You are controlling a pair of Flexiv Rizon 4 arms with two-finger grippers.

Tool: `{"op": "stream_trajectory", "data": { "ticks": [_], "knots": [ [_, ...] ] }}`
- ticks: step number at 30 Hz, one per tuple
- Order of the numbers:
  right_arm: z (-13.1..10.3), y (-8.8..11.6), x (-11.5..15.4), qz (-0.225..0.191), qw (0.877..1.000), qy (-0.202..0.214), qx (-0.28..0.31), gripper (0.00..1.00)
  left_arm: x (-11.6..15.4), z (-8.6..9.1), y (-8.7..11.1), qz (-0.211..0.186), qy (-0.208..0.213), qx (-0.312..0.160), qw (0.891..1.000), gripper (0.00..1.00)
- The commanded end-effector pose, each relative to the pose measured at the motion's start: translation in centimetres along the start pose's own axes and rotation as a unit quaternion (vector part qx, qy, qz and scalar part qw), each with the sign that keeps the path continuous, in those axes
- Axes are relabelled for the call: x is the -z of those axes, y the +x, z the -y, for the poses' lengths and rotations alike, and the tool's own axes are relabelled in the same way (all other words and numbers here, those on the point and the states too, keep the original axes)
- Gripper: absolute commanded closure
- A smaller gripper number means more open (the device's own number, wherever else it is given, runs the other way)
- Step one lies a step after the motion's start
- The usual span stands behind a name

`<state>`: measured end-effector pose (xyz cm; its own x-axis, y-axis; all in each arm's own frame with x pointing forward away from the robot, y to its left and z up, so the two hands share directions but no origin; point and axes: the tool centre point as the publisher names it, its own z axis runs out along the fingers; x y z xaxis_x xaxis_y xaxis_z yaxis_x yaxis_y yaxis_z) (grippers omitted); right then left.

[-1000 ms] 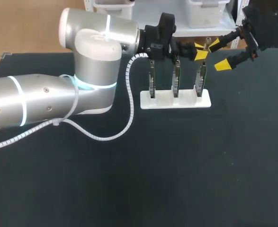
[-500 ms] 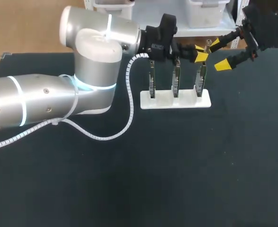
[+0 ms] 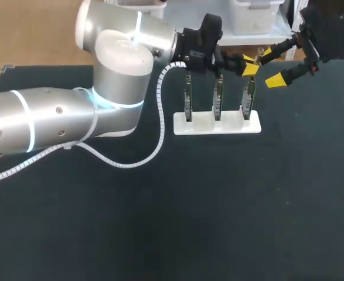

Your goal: Pick up the optical module with the left hand, and insert it into the network port with the right hand.

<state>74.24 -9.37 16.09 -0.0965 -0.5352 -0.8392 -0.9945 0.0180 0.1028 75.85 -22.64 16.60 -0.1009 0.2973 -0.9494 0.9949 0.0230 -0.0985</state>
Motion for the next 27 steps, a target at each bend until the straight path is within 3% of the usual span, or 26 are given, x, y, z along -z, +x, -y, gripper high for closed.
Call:
{"op": "stream_trajectory", "data": {
  "ticks": [1,27],
  "knots": [
    [-0.16,0.0,0.01,0.0,1.0,0.002,0.0,0.0,-0.01,-0.05,0.08,-0.005,0.001,0.003,1.0,1.0],
    [-0.16,0.0,0.01,0.0,1.0,0.002,0.0,0.0,-0.88,-0.02,0.19,-0.018,0.009,0.013,1.0,1.0]
  ]
}}
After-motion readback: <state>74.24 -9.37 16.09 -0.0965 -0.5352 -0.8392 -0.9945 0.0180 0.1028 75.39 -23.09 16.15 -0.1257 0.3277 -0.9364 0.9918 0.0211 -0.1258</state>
